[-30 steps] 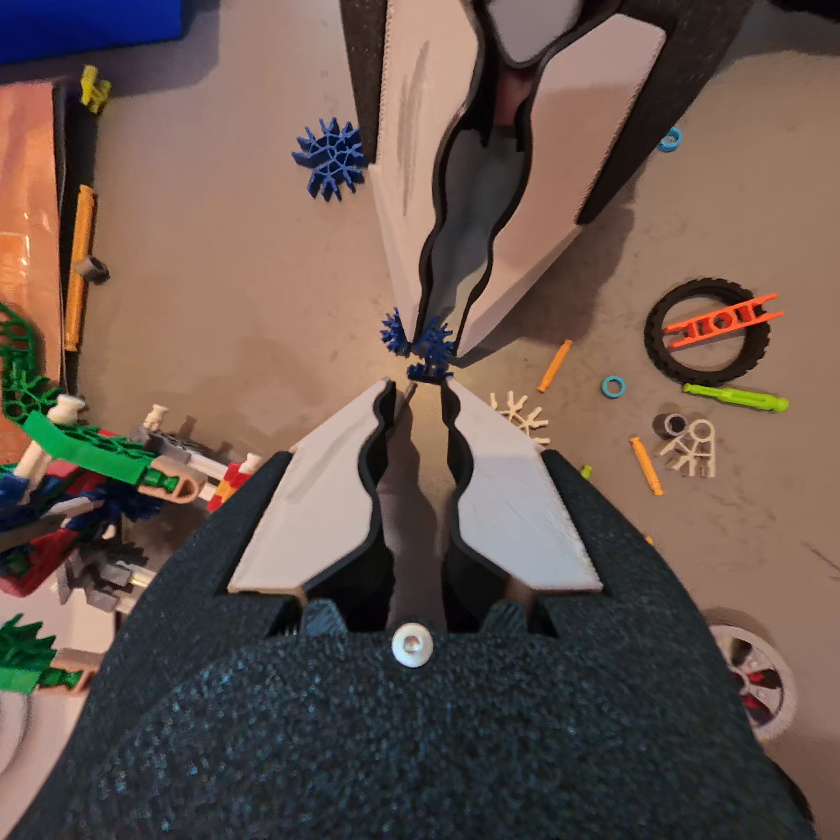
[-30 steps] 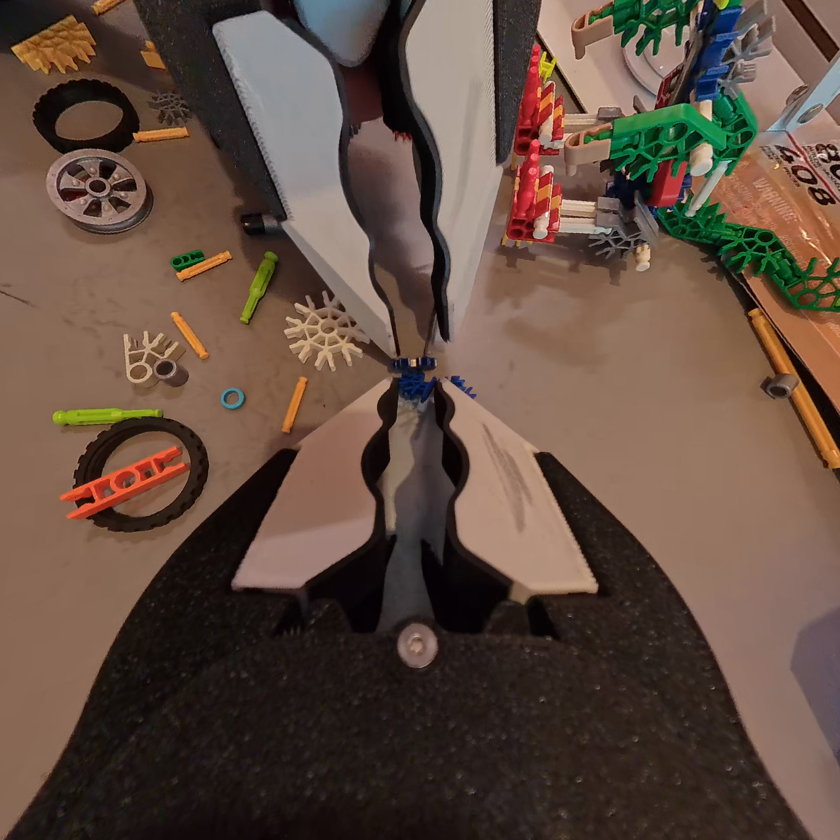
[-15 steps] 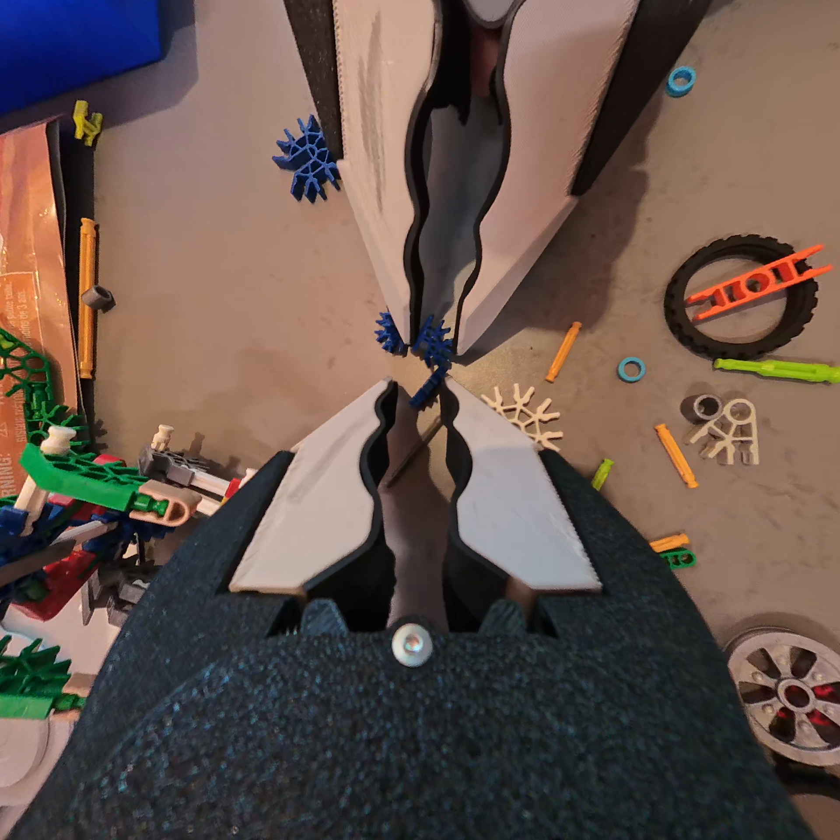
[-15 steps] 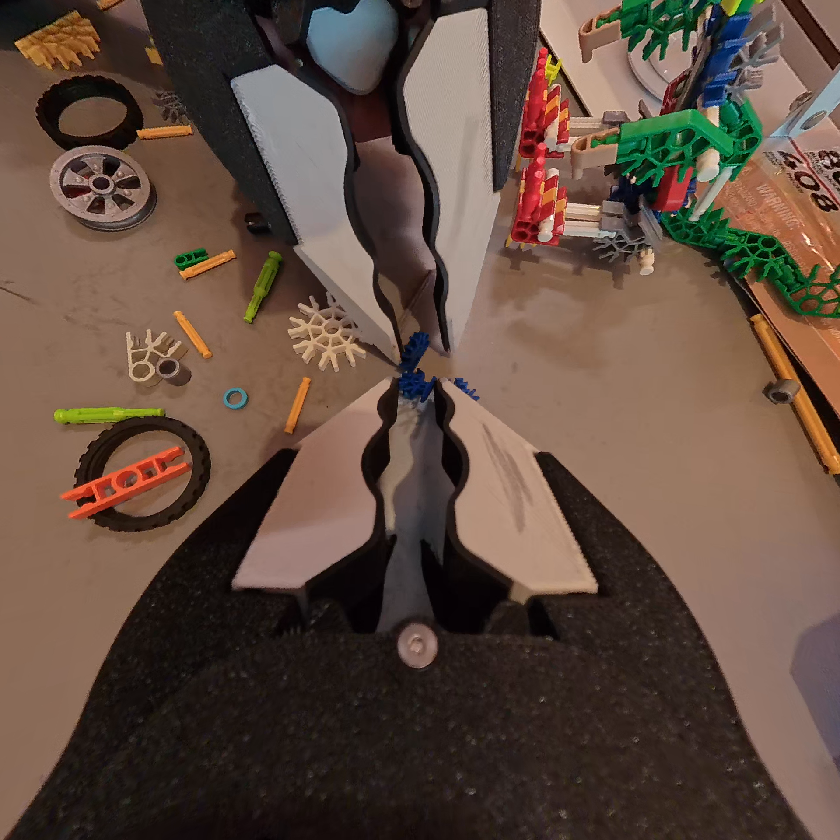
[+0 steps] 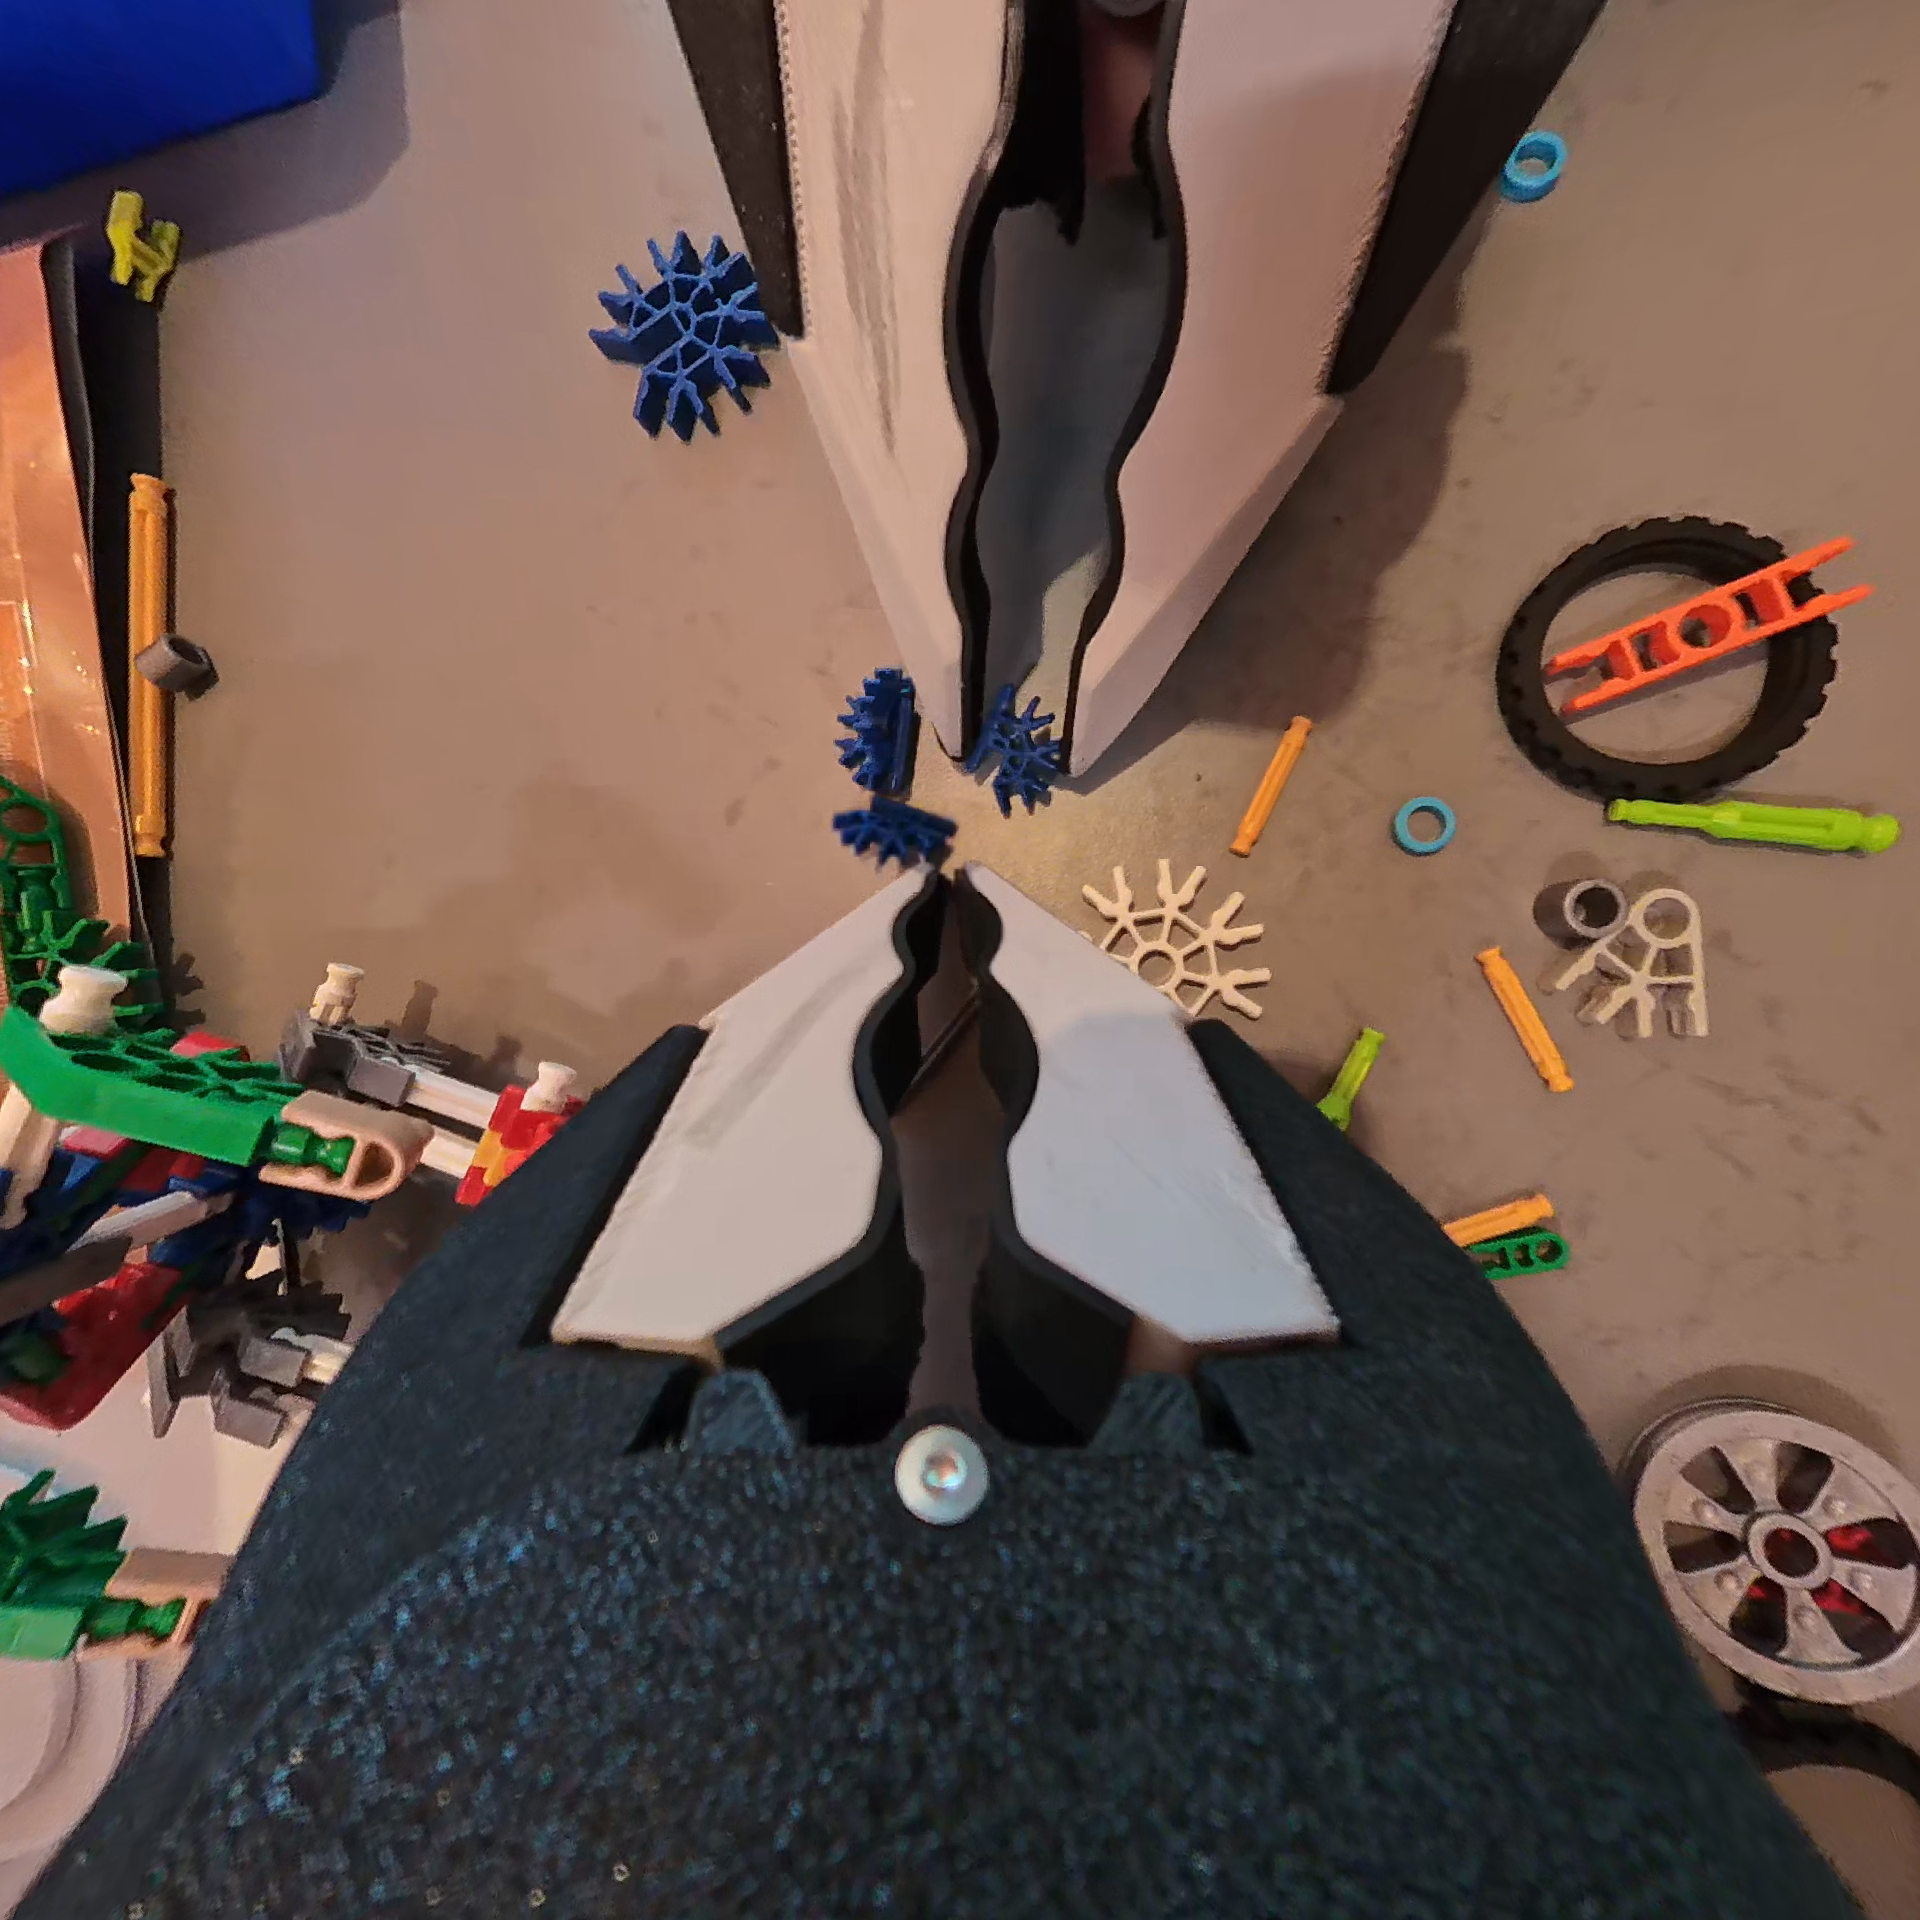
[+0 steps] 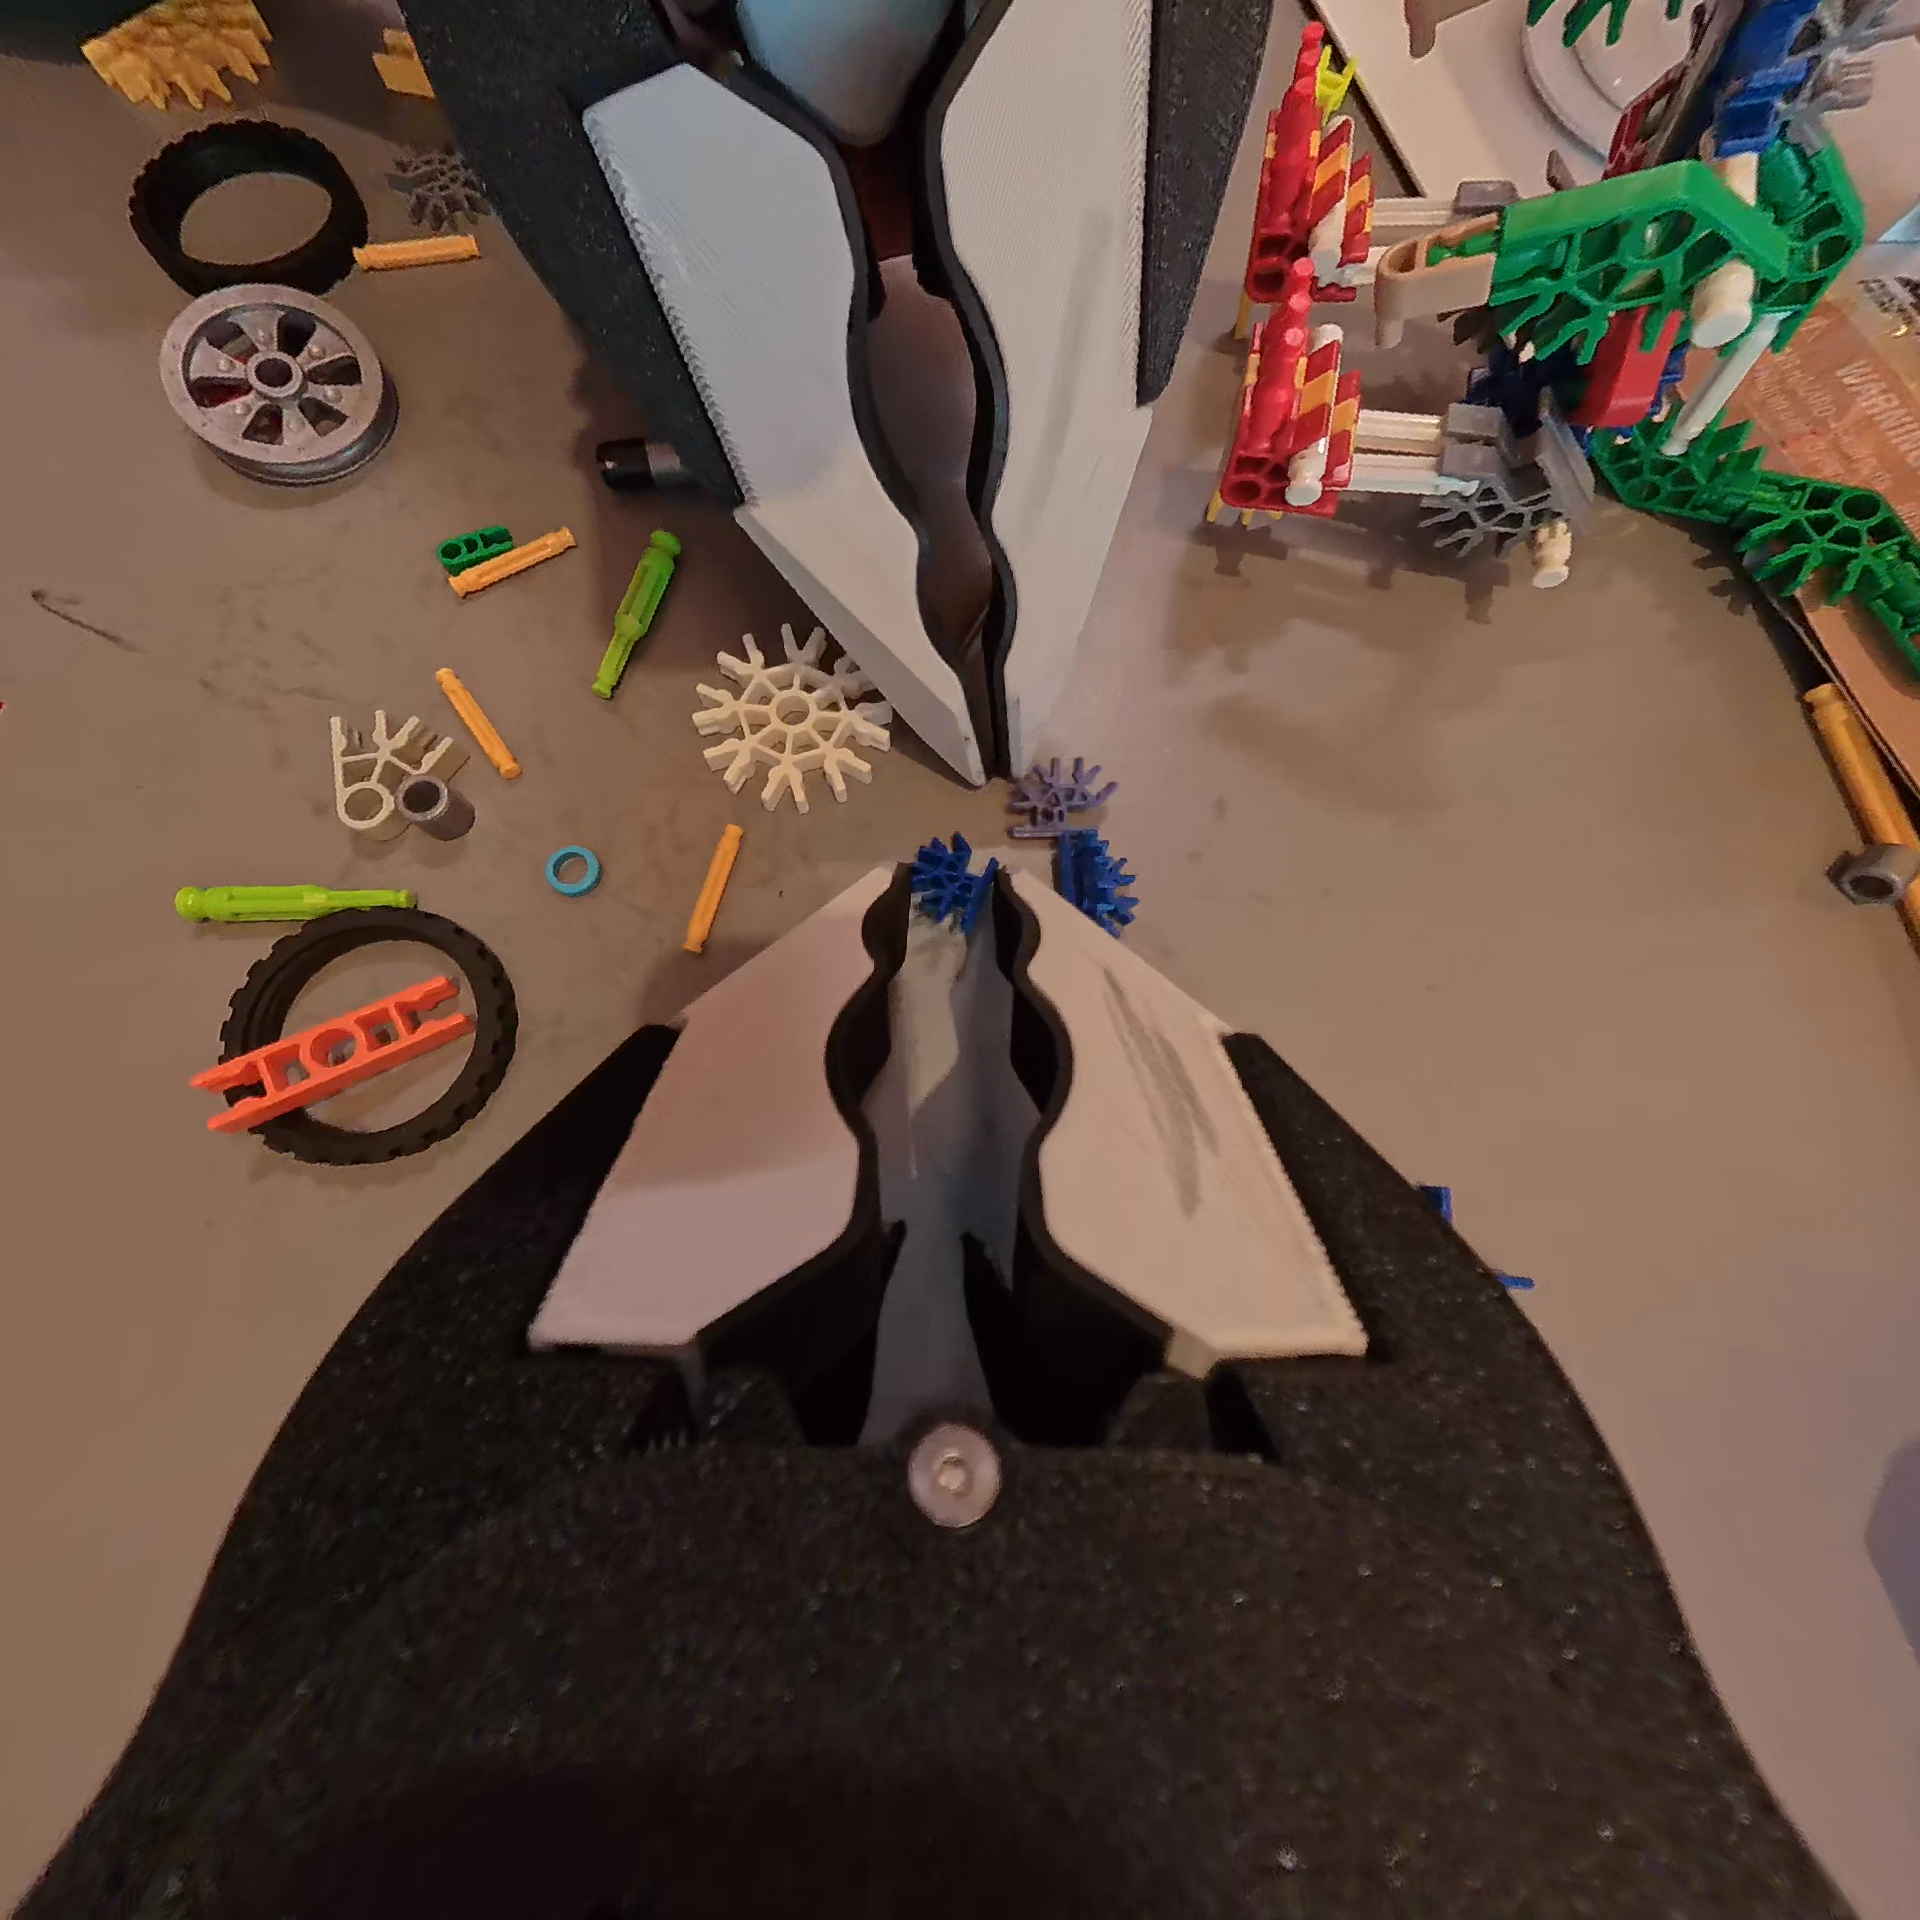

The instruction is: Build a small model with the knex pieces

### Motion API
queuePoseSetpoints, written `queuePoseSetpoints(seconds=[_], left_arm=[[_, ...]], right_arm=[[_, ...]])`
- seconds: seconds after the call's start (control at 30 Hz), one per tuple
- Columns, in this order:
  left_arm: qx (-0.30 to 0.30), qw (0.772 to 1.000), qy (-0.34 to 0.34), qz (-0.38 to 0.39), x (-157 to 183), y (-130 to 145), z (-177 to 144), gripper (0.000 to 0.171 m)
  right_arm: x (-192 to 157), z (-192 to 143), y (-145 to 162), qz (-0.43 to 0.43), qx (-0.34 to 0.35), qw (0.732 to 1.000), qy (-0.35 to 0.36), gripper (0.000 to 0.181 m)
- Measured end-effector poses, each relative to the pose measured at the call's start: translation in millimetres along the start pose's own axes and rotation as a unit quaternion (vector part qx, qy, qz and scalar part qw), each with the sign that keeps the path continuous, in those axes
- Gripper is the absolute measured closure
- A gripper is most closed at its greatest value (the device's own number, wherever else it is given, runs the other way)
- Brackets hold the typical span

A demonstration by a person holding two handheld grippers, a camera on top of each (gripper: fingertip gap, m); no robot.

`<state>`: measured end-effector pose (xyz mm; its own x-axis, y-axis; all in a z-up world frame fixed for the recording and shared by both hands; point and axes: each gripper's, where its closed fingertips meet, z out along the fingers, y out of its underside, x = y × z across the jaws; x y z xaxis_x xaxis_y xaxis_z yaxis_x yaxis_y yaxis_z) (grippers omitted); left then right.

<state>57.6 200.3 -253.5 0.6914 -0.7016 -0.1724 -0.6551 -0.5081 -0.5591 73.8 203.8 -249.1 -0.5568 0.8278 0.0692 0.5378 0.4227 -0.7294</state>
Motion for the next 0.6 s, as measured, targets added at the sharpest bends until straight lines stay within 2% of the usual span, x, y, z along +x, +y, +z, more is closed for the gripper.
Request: queuePoseSetpoints(seconds=[0.47, 0.6], left_arm=[[-0.003, 0.998, -0.035, -0.047, -17, 0, 1, 0.152], [0.006, 0.997, -0.041, -0.060, -18, -7, 6, 0.154]], right_arm=[[3, 0, 3, 0.003, -0.008, 1.000, 0.009, 0.166], [10, -1, 5, 0.013, -0.010, 1.000, 0.024, 0.166]])
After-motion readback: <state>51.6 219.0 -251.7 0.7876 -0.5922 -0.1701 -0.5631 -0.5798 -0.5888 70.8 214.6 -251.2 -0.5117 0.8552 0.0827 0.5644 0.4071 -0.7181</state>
